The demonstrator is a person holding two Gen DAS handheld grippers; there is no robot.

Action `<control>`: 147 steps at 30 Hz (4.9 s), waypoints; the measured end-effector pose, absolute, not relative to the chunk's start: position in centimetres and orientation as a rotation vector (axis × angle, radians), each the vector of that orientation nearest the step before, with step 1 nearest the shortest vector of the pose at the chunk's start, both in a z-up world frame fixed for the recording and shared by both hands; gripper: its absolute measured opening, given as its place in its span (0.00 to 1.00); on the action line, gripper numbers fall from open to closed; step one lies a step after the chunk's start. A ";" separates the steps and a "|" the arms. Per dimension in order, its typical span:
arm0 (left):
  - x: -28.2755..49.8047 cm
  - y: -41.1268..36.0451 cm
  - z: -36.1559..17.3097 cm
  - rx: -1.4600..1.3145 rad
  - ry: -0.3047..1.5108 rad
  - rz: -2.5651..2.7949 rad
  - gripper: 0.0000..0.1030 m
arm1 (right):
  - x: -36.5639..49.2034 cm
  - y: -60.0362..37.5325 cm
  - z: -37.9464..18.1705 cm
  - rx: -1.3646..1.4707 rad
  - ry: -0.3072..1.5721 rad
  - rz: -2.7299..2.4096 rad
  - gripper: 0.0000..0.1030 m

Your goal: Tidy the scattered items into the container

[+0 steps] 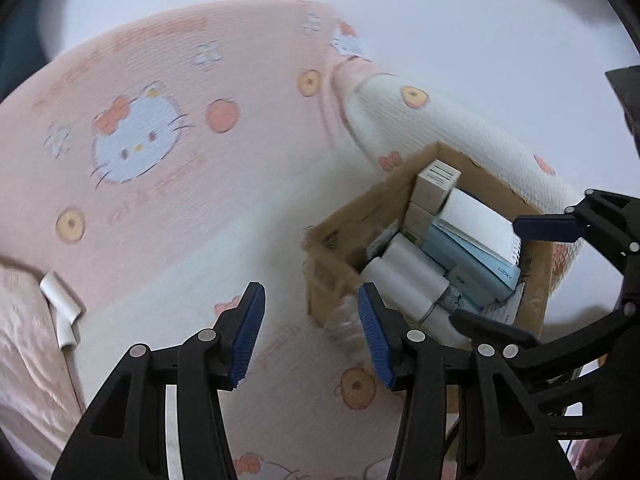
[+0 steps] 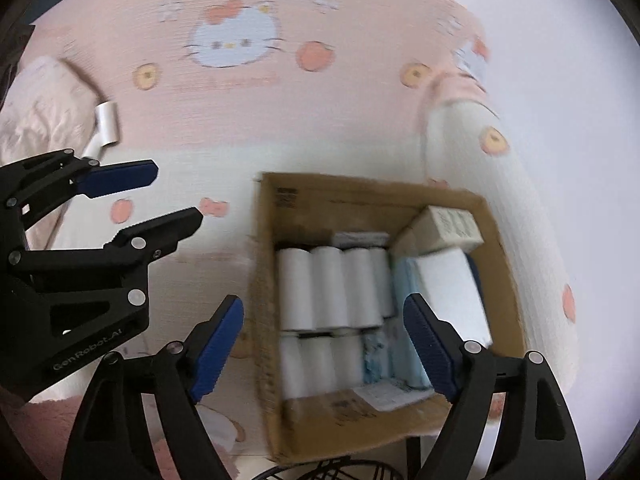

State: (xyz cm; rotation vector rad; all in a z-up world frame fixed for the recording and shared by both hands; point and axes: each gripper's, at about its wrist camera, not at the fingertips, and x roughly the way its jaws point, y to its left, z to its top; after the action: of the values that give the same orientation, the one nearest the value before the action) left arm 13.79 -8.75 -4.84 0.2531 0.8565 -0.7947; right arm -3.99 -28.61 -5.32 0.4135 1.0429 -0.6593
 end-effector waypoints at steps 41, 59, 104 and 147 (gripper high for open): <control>33.7 19.9 -20.2 -0.150 1.038 -0.188 0.57 | 17.7 -27.6 -9.0 0.704 0.662 -0.485 0.89; 39.3 22.4 -25.0 -0.415 1.001 -0.162 0.57 | 32.7 -32.0 -17.7 0.594 0.659 -0.406 0.89; 43.2 20.4 -30.1 -0.612 0.918 -0.099 0.07 | 43.3 -34.3 -24.2 0.818 0.741 -0.386 0.38; 21.0 9.5 -28.8 -0.106 1.012 -0.422 0.18 | 16.5 -24.1 -23.4 1.241 0.894 -0.802 0.38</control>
State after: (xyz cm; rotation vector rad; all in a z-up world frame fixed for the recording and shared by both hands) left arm 20.96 9.53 -28.83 -0.1057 1.0117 -0.4217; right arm 16.48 -24.15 -23.38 1.2413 0.8940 -0.8020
